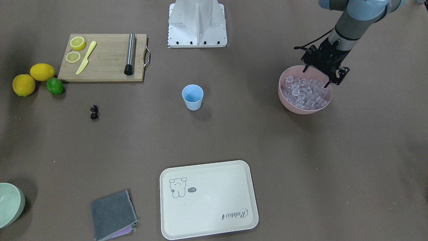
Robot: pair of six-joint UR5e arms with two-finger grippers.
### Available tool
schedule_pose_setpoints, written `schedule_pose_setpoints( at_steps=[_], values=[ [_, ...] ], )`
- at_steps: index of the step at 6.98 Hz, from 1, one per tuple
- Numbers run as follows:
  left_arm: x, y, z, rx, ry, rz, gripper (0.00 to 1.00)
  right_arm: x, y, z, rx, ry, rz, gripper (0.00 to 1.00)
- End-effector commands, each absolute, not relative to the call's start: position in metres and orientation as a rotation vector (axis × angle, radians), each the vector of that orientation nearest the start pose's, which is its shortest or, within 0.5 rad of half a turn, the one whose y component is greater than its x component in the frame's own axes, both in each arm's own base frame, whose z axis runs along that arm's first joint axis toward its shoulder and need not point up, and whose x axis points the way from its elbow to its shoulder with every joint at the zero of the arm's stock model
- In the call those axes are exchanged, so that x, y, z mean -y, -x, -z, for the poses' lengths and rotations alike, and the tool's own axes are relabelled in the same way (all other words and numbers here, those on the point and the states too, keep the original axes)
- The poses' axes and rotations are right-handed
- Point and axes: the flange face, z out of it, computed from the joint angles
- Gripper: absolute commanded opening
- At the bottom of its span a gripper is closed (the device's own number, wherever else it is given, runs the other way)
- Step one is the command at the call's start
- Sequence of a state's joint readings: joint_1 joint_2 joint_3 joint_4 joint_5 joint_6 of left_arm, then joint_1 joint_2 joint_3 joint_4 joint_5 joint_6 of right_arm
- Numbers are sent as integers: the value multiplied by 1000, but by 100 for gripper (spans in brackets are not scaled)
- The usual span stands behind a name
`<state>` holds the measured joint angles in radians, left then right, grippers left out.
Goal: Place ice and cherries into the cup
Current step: 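Move the left gripper over the pink bowl of ice cubes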
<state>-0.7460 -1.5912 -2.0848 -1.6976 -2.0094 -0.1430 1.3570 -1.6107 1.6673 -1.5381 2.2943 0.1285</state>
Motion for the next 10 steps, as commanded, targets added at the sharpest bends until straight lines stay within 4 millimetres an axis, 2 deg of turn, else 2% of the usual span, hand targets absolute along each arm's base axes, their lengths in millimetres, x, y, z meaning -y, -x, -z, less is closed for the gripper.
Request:
schedule_pose_setpoints(
  at_steps=[1, 4, 6, 8, 10],
  values=[
    [379, -312, -411, -610, -394, -836, 97, 482, 39, -630, 754, 50, 115, 100],
    [380, -311, -418, -578, -397, -830, 97, 482, 40, -635, 755, 58, 114, 100],
    [381, -317, -429, -559, -384, -834, 97, 482, 40, -637, 758, 65, 111, 100],
    [373, -329, -433, -522, -393, -858, 97, 482, 41, -637, 758, 65, 113, 100],
    [373, -329, -434, -519, -394, -860, 97, 482, 41, -640, 756, 71, 110, 100]
  ],
)
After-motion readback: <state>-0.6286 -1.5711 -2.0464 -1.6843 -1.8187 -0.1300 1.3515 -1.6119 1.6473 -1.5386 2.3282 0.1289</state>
